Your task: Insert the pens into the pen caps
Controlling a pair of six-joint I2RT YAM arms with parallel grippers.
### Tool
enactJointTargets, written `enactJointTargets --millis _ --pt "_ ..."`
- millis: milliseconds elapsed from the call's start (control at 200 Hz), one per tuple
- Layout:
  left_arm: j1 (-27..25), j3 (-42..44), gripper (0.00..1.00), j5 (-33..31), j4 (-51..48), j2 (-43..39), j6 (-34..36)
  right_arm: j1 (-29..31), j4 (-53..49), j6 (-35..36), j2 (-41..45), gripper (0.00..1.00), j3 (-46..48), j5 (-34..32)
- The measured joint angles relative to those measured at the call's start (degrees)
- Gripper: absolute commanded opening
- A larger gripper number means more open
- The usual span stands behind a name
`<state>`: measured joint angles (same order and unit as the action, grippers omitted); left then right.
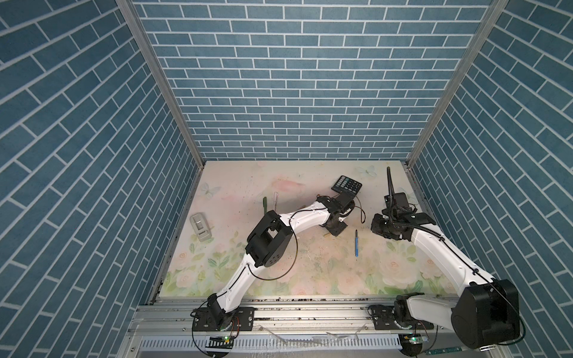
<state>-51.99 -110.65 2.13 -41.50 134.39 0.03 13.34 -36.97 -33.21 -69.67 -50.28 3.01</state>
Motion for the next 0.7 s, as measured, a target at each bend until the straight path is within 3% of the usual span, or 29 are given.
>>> enactJointTargets --millis 210,525,700 --pt "-0.02 2.73 0.3 -0.11 -0.63 -1.09 1.22 -0.17 0.0 0.0 0.15 0.27 0.0 0.24" --pt "-0.07 10.08 0.0 -0.9 1.29 -5.55 1.4 -0.24 0.13 0.0 0.11 0.27 -0.02 0.92" --pt "-0.07 14.58 0.0 -0.74 3.28 -8.9 0.42 -0.24 0.07 0.0 0.22 0.27 -0.5 1.42"
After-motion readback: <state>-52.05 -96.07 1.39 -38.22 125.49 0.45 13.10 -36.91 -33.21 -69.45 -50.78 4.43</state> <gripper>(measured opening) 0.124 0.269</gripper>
